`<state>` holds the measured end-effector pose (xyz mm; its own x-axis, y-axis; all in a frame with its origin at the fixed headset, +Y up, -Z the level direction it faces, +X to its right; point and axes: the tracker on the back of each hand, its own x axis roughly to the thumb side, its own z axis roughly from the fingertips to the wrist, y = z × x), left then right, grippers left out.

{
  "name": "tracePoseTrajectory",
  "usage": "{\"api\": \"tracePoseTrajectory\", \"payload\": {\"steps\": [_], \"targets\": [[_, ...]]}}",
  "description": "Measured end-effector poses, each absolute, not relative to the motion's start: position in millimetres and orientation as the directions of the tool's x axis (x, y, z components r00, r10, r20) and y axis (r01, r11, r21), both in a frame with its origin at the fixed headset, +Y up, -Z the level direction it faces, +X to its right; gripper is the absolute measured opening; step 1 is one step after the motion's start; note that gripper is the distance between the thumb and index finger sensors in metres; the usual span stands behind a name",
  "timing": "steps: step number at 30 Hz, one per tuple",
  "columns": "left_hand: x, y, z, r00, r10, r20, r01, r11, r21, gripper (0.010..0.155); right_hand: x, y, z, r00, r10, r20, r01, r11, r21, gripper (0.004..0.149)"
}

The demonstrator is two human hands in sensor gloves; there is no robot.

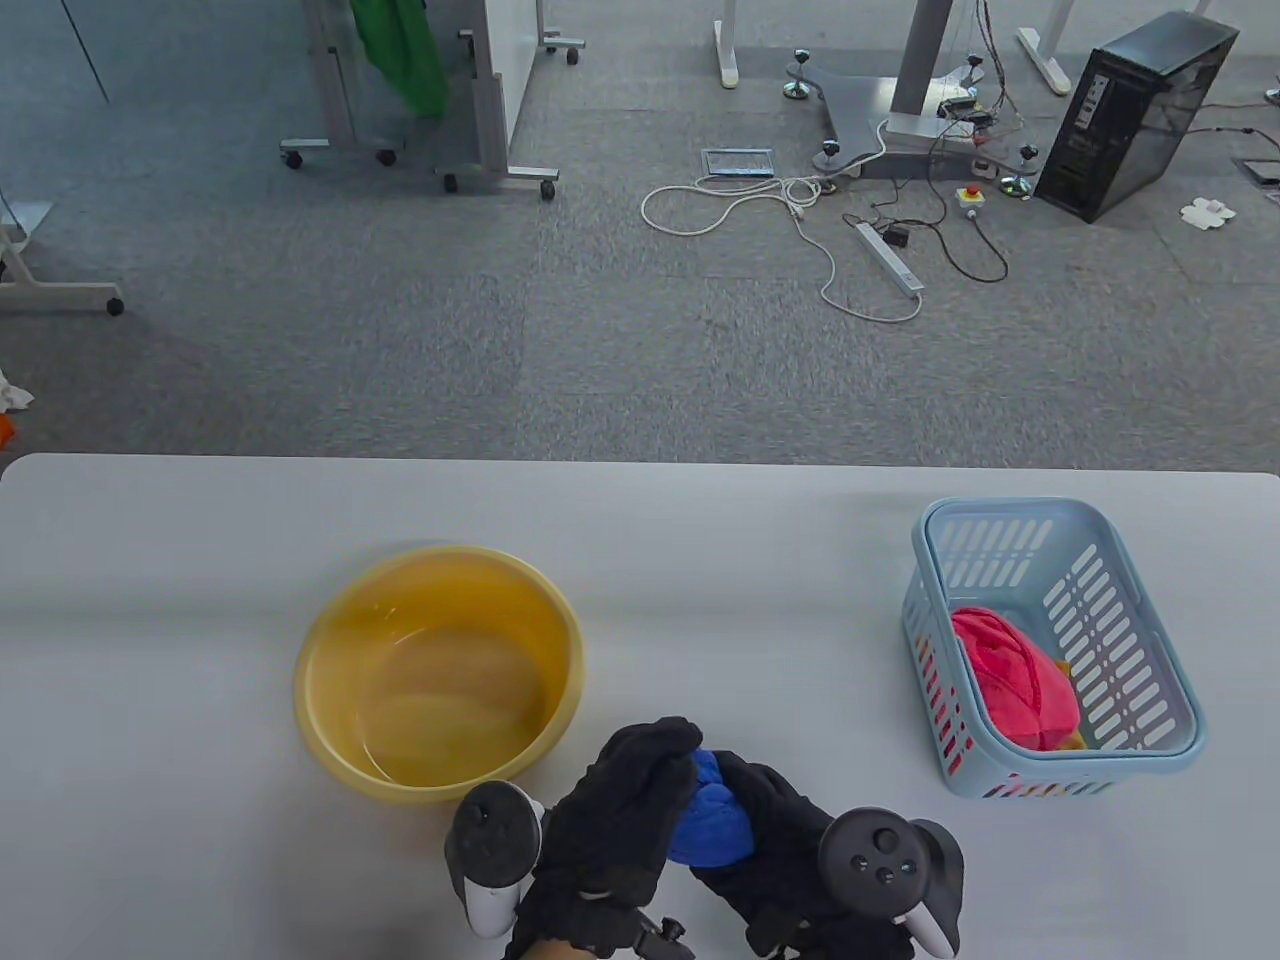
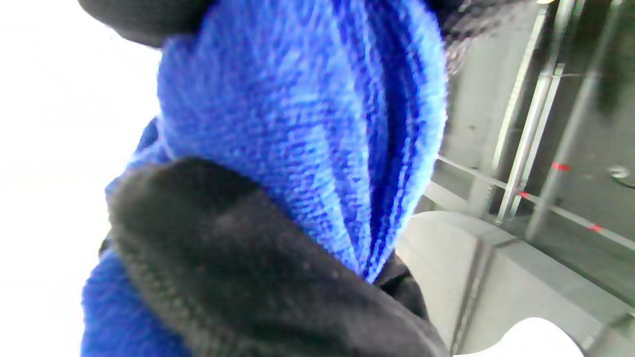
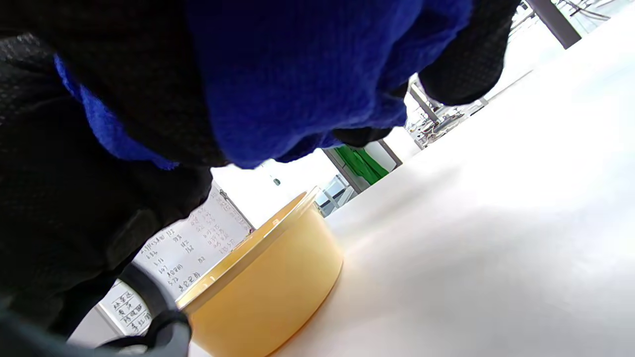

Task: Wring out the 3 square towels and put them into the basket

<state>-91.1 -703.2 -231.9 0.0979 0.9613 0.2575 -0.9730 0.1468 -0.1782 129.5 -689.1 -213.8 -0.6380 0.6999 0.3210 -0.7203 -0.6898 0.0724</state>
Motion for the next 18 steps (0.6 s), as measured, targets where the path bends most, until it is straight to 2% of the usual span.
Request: {"api": "tracePoseTrajectory", "payload": {"steps": [8, 15, 18], "targets": [[-95, -709, -237, 0.083, 0.990, 0.111, -0.957, 0.110, -0.269, 0.055, 126, -675, -221, -0.749, 0.538, 0.387, -0.573, -0.819, 0.031, 0.081], [-98, -712, -240, 0.105, 0.991, 0.082, -0.942, 0.125, -0.311, 0.056, 124, -666, -223, -0.809, 0.414, 0.416, -0.457, -0.890, -0.002, 0.081], [-98, -711, -237, 0.128, 0.986, 0.107, -0.944, 0.154, -0.293, 0.064, 127, -656, -225, -0.830, 0.370, 0.416, -0.410, -0.912, -0.007, 0.082]]}}
